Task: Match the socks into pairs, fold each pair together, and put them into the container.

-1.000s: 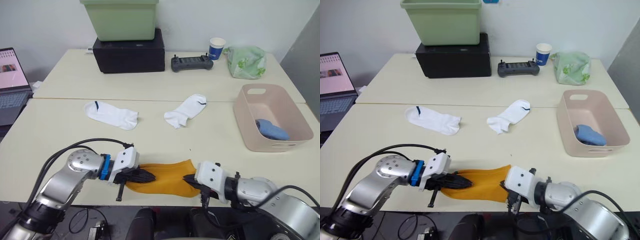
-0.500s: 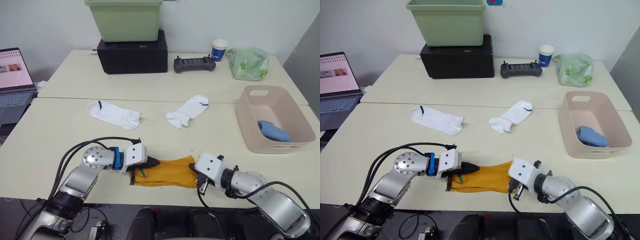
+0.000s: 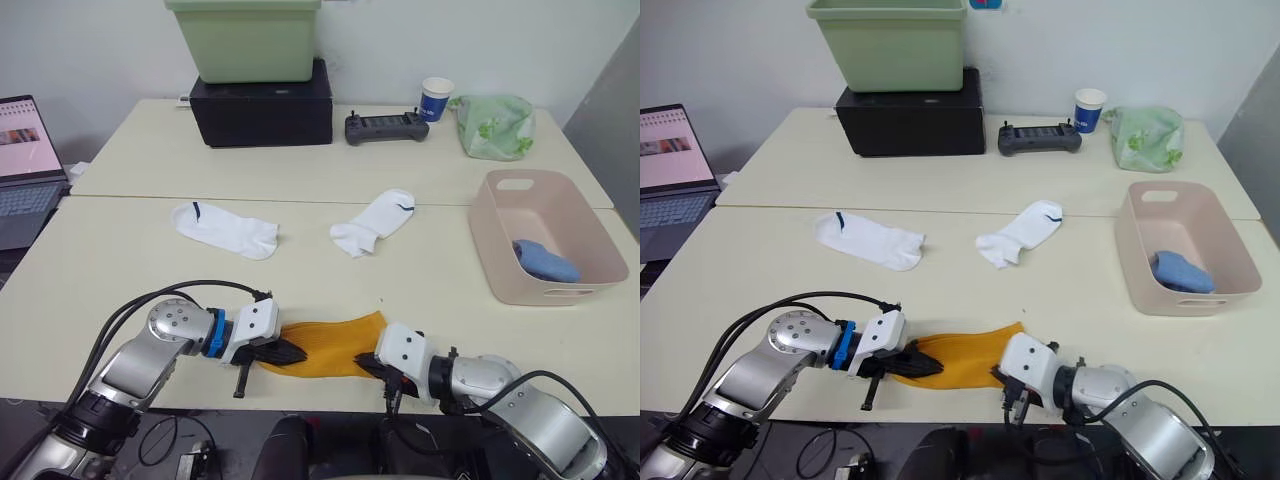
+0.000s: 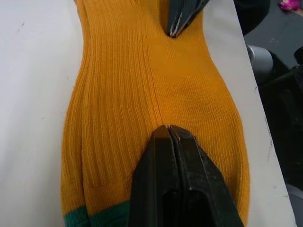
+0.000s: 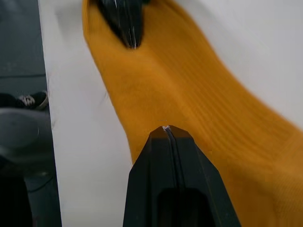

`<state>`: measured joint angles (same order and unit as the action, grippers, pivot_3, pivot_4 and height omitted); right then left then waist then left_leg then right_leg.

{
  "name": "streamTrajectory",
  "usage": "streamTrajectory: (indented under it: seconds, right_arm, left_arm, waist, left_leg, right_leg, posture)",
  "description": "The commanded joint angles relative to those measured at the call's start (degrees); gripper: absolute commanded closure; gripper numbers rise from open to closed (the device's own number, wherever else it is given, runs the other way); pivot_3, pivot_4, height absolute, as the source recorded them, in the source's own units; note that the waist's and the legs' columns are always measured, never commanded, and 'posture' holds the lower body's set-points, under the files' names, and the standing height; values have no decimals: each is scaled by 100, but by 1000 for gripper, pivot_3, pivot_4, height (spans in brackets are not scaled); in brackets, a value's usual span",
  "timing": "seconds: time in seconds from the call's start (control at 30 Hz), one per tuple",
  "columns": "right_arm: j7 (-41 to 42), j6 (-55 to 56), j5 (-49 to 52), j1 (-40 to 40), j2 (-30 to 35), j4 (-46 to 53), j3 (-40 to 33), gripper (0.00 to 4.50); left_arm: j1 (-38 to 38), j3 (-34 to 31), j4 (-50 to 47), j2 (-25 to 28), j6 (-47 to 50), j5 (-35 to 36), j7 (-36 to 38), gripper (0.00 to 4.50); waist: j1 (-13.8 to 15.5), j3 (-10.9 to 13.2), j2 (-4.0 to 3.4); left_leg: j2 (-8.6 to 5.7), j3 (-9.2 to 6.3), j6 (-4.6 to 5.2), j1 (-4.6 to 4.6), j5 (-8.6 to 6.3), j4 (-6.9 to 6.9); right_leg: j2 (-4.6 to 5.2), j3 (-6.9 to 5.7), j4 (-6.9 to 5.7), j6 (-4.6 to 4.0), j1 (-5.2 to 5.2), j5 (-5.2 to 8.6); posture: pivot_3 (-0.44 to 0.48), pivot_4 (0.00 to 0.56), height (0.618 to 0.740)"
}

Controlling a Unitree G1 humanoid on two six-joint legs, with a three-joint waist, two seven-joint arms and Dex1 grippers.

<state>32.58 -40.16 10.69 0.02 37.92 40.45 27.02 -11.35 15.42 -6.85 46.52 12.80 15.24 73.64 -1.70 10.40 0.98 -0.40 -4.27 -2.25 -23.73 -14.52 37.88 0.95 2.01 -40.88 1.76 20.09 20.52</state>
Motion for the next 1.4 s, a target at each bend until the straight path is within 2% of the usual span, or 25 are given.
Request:
streamTrajectory:
  seconds: [0.03, 0.23, 0.37, 0.47, 0.73, 0.9, 1.0, 1.13, 1.27, 1.4]
  right_arm:
    - [9, 120, 11, 440, 245, 173, -500, 4500]
    - [-28, 75, 737, 995, 32, 1018, -1565, 4500]
    - [-396, -314, 1250, 1142, -478, 1274, -2222, 4500]
    - [-705, -403, 1306, 1263, -833, 1201, -2438, 3923]
    - [-1206, -288, 837, 1515, -1177, 673, -1921, 1073]
    - [-1353, -244, 630, 1359, -1499, 32, -1516, 1073]
    - [-1291, -199, 573, 1280, -1520, -16, -1320, 1701]
    - [-1285, -207, 609, 1241, -1512, 53, -1344, 3121]
    - [-1268, -294, 824, 1274, -1515, 205, -1689, 4474]
    - [-1278, -582, 1304, 1311, -1647, 336, -2299, 4474]
  left_arm:
    - [164, 43, 235, 44, -127, -309, -119, 4490]
    - [54, -363, -228, 39, 143, 461, 116, 4490]
    - [-100, -260, -100, -99, -221, 180, 85, 4490]
    - [-10, -62, 213, -170, -511, -164, 23, 4500]
    - [252, -7, 462, -123, -934, -404, 65, 4500]
    - [294, -24, 466, -155, -973, -395, 11, 4500]
    - [308, -56, 461, -147, -972, -389, -27, 4500]
    - [312, -137, 395, -140, -892, -318, -84, 4500]
    - [194, -252, 129, -257, -493, -32, -184, 4500]
    - [-147, -275, -235, -493, 147, 272, -326, 4500]
  waist:
    - [2, -5, -4]
    - [-8, -5, -5]
    - [-5, -5, -4]
    - [-8, -5, -5]
    - [-20, -12, -13]
    - [-24, -17, -13]
    - [-26, -24, -8]
    - [-26, -25, -9]
    - [-22, -25, -9]
    - [-3, -22, -5]
  left_leg:
    - [-1, 1, 0, 2, 0, 0]
    - [0, 0, 0, 3, 0, 0]
    - [3, -3, 0, 0, 0, -1]
    - [2, 1, 0, 0, 0, 0]
    - [2, 7, 0, 8, 0, -5]
    - [3, 8, 1, 9, 0, -6]
    - [4, 12, 1, 22, -1, -7]
    - [4, 11, 1, 26, -1, -10]
    - [4, 11, 2, 25, -1, -9]
    - [2, 10, 2, 19, -1, -6]
  right_leg:
    - [1, 1, 0, 0, -2, 0]
    - [1, -1, -2, 0, -3, 0]
    - [-3, -4, -4, 0, -1, 0]
    - [-3, 1, -1, 0, -2, 0]
    - [-3, 9, -3, 0, -1, 0]
    - [-3, 10, -3, 0, -1, 0]
    - [-3, 14, -3, 0, -9, 0]
    - [-4, 13, -3, 0, -11, 1]
    - [-3, 14, -3, 0, -11, 1]
    - [-3, 12, -2, 0, -11, 1]
  posture:
    - [0, 150, 720]
    - [0, 150, 720]
    - [0, 150, 720]
    - [0, 150, 720]
    - [0, 150, 720]
    - [0, 150, 720]
    - [0, 150, 720]
    - [0, 150, 720]
    - [0, 150, 720]
    - [0, 150, 720]
